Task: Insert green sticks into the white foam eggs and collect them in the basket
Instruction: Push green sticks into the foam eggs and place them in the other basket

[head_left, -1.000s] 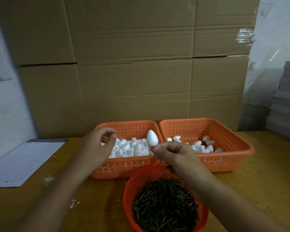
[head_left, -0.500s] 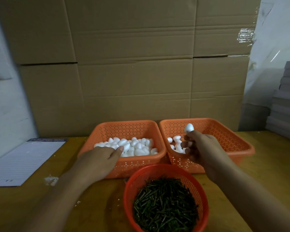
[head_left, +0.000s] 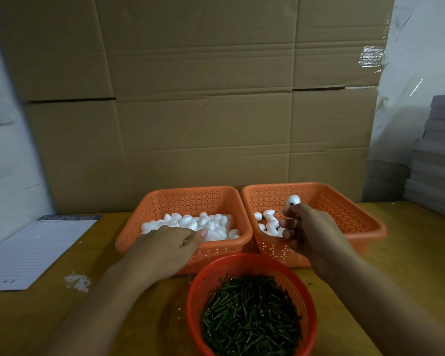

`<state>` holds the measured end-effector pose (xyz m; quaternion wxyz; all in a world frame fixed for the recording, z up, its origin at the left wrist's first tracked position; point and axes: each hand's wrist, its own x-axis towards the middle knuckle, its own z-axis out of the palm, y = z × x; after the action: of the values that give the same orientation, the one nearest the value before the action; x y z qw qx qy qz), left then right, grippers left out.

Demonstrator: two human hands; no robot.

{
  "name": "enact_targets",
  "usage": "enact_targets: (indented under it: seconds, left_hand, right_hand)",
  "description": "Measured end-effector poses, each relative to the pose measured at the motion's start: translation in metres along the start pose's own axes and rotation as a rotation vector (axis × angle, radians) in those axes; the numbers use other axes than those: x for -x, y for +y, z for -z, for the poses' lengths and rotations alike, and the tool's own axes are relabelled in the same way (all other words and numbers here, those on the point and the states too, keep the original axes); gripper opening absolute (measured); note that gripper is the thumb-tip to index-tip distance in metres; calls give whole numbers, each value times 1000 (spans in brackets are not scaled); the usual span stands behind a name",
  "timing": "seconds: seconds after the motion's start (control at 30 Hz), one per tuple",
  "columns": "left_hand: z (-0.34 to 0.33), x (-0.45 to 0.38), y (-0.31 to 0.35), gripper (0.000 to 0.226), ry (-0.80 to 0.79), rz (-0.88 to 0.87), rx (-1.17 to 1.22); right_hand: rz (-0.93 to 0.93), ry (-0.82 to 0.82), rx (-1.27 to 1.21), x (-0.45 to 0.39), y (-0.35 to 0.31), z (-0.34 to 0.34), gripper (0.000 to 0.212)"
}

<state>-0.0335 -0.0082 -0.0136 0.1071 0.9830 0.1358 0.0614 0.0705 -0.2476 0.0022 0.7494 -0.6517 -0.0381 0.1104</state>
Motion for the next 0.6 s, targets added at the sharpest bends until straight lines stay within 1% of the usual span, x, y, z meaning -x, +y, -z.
enact_targets:
  seconds: [0.13,0.3,0.37,0.43,0.53,0.57,0.6]
  left_hand:
    - [-2,-5,-1,57,15,-15,-20]
    - [-1,-7,-5,41,75,-42,111]
    - [-1,-7,-7,39,107,-46,162]
    - [0,-7,-6,31,132,-57,232]
    - [0,-7,-5,17,159,-80,324]
    - [0,-8,-4,16,172,-82,346]
    - [0,-7,-4,19,192,-83,365]
  right_hand:
    - [-10,-8,-45,-3,1,1,25]
    - [31,-86,-2,2,0,-2,21]
    - [83,-155,91,6,-2,-5,20]
    - [128,-276,223,13,-3,-9,19]
    - [146,-456,411,24,0,-18,16]
    - [152,-497,462,27,3,-21,15]
    - [163,-529,503,29,5,-24,15]
